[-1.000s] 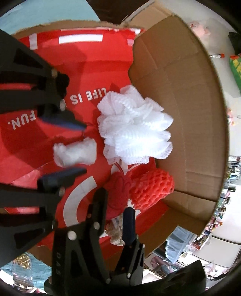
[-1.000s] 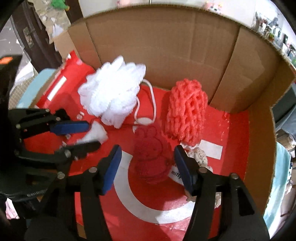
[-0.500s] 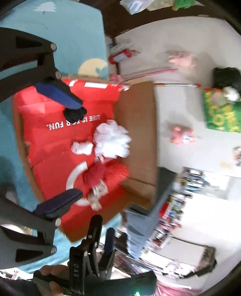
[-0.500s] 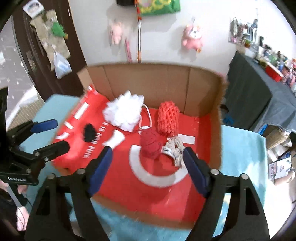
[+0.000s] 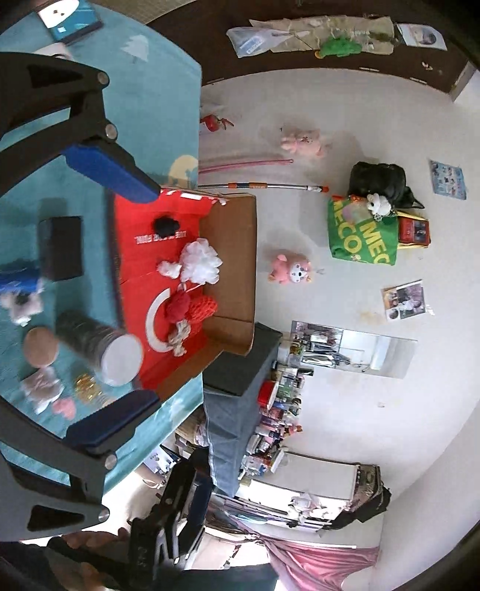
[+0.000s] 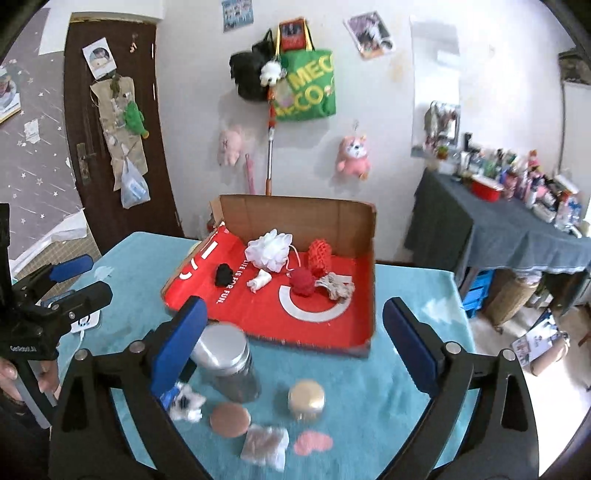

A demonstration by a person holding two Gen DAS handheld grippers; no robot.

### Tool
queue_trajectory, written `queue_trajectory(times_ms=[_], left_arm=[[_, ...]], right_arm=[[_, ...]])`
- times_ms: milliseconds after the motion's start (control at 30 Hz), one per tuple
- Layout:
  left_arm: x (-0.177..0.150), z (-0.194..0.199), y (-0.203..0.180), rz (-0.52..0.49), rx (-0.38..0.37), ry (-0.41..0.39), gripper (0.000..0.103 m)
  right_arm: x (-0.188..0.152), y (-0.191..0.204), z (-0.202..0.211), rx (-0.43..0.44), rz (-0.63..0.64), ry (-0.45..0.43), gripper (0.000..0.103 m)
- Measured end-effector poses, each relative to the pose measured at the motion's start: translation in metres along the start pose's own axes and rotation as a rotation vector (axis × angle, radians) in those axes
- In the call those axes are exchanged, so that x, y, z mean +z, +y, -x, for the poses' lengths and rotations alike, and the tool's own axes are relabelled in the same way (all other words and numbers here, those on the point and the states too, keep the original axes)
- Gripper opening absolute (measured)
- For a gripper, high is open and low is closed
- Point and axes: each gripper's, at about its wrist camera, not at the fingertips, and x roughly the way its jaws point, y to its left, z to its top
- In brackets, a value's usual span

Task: Organize soft objects
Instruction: 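Withdraw both tools from the box toward the remaining items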

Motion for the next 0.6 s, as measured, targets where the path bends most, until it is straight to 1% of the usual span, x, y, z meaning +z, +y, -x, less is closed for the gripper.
queue_trajectory(times_ms=[67, 233, 367, 400, 467, 567, 600], left_arm=[[-0.015, 0.012, -0.004, 0.006, -0.004, -0.029, 0.103], [-0.052, 0.024, -0.011, 0.018, 0.033, -0.065, 0.103], [-0.079, 0.02, -0.017, 0.006, 0.034, -0.055, 0.103], [-0.086, 0.017, -0.019, -0.002, 0.042, -0.054, 0.103], [-0.098, 0.014, -0.022, -0.021, 0.045, -0.045, 0.103], [-0.117, 0.006, -0.022, -0.018, 0.042, -0.027, 0.103], [-0.124, 0.001, -0.022, -0.012, 0.039, -0.007, 0.103]], right_arm=[[-0.018, 0.003, 0.013, 0.0, -0.015, -0.022, 0.097], [-0.067, 0.007, 0.032, -0.04, -0.052, -0.068, 0.097], [-0.097, 0.011, 0.038, -0.052, -0.072, -0.089, 0.097], [-0.106, 0.012, 0.041, -0.073, -0.078, -0.1, 0.097], [-0.116, 0.017, 0.04, -0.087, -0.052, -0.106, 0.098], [-0.132, 0.025, 0.026, -0.097, -0.029, -0.075, 0.098], [-0.137, 0.026, 0.022, -0.091, -0.031, -0.068, 0.098]])
